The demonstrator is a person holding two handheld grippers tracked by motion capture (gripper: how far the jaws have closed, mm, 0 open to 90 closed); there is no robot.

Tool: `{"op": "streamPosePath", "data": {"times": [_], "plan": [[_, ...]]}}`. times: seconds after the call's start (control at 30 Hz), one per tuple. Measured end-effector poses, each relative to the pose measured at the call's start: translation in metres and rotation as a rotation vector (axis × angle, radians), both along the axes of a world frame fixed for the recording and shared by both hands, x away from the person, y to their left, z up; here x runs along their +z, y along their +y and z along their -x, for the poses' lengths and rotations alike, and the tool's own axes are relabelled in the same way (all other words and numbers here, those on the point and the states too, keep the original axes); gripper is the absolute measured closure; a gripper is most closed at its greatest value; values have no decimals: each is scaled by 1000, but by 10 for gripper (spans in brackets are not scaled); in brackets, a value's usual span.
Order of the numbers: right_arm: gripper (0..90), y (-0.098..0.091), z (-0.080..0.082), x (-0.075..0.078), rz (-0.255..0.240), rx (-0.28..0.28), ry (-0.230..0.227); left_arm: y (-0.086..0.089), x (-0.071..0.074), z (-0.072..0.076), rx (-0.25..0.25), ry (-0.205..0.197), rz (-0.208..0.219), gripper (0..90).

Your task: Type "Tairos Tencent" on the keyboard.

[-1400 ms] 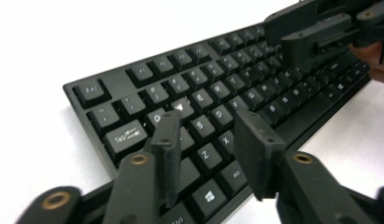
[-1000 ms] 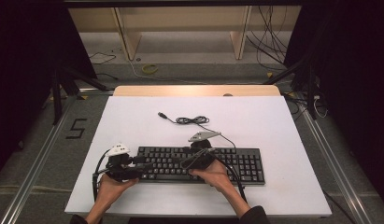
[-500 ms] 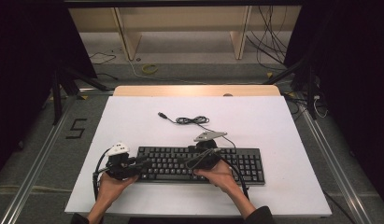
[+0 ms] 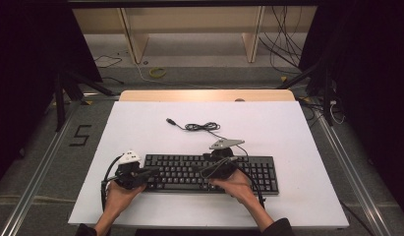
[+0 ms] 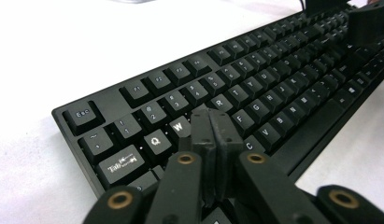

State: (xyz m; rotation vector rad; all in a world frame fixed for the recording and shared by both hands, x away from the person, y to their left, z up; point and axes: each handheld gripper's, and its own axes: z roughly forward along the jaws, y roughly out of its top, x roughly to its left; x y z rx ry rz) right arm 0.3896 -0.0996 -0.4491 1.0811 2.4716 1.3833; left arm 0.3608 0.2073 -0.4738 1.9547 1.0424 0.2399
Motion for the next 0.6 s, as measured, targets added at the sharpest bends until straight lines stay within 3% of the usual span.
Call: {"op": "streamPosePath", "data": {"times": [0.6], "plan": [[335,-5,0,0,6,-19,-11,-2,-7,-6,19,70,-49,892]]}}
